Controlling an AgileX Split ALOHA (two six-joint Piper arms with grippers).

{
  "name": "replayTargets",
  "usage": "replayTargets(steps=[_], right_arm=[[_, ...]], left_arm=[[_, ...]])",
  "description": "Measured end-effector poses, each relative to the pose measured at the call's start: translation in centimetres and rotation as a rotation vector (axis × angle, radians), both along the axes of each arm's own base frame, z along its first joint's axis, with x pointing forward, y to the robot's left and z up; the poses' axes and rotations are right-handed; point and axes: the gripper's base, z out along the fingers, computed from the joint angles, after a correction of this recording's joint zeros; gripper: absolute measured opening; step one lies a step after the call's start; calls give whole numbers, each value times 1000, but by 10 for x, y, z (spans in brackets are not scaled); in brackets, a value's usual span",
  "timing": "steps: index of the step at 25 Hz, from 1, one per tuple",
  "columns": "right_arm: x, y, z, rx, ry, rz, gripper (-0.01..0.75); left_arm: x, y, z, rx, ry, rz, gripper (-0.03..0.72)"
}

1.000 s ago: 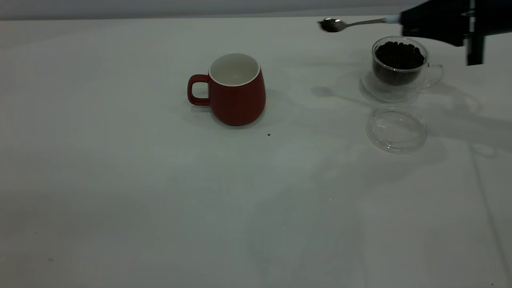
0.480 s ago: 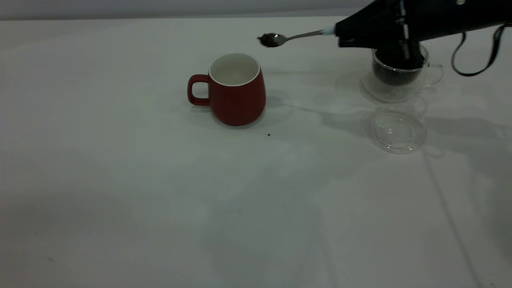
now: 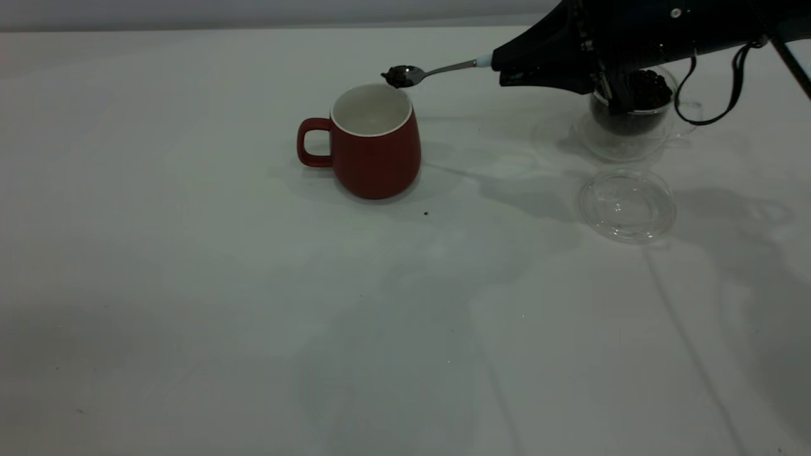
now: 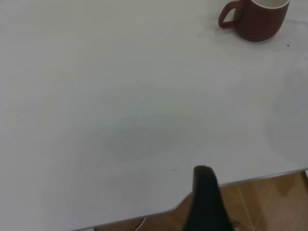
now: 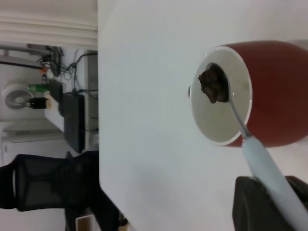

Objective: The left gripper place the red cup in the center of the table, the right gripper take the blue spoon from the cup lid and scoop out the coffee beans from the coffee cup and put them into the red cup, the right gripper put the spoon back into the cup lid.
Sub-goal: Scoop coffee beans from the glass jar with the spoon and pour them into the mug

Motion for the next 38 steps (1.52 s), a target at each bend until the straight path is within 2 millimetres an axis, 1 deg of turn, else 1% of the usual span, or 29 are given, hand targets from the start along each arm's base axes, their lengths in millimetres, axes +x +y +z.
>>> replayTargets(steps=[6, 12, 19, 29, 32, 38], right_arm=[[-1, 13, -1, -12, -49, 10, 110], [-3, 15, -21, -68, -71, 23, 110], [-4, 17, -22, -136, -242, 134, 110], [-6, 17, -23, -146, -274, 179, 110], [-6, 17, -18, -166, -306, 208, 110], [-4, 17, 3, -169, -347, 209, 110]], left_arm=[[0, 0, 0, 0, 0, 0, 587], [0, 0, 0, 0, 0, 0, 587], [0, 0, 0, 0, 0, 0, 587], [0, 0, 0, 0, 0, 0, 587], [0, 0, 0, 0, 0, 0, 587], [0, 0, 0, 0, 0, 0, 587]])
